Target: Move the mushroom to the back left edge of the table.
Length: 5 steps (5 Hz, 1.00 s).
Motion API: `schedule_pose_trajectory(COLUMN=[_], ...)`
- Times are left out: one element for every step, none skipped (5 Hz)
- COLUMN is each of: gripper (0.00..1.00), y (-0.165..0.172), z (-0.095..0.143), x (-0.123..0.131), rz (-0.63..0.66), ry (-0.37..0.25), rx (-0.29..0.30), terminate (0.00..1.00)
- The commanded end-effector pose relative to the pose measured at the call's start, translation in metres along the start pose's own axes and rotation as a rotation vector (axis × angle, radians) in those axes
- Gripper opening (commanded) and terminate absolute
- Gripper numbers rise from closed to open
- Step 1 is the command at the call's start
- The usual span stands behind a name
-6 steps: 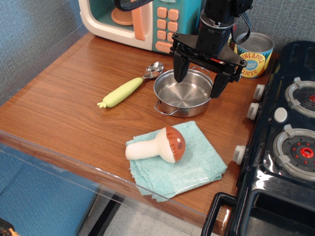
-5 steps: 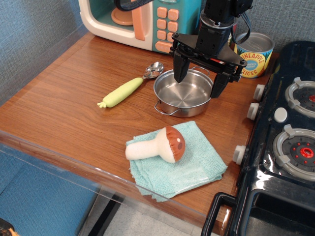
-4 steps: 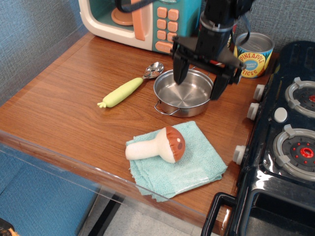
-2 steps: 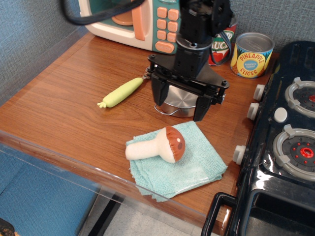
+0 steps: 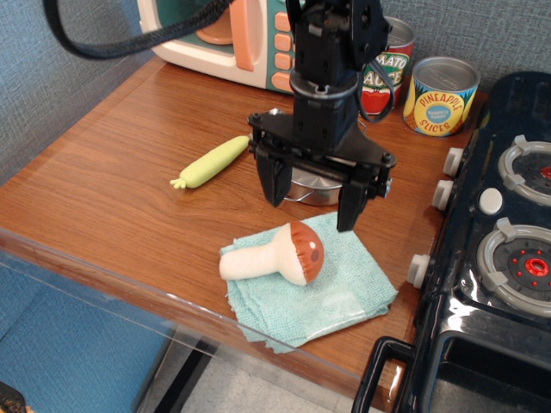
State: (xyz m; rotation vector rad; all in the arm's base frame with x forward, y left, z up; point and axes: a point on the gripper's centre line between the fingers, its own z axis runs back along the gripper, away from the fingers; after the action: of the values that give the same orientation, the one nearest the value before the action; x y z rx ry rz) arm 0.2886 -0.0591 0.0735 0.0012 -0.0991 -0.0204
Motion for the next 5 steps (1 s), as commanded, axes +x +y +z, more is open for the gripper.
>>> schedule_pose_trajectory(gripper=[1.0, 1.0, 0.0, 0.0, 0.0], y=[-0.013, -0.015, -0.017, -0.011, 0.018], z=[-0.028, -0.037, -0.026, -0.005, 0.027], x=[0.008, 0.008, 0.007, 0.009, 0.03], rz=[-0.02, -0.027, -0.034, -0.02, 0.077], ry=[0.088, 0.109, 0.086, 0.049, -0.043], rx=[0.033, 0.06, 0.066, 0.045, 0.019], terminate=[0.0, 0.0, 0.0, 0.0, 0.0])
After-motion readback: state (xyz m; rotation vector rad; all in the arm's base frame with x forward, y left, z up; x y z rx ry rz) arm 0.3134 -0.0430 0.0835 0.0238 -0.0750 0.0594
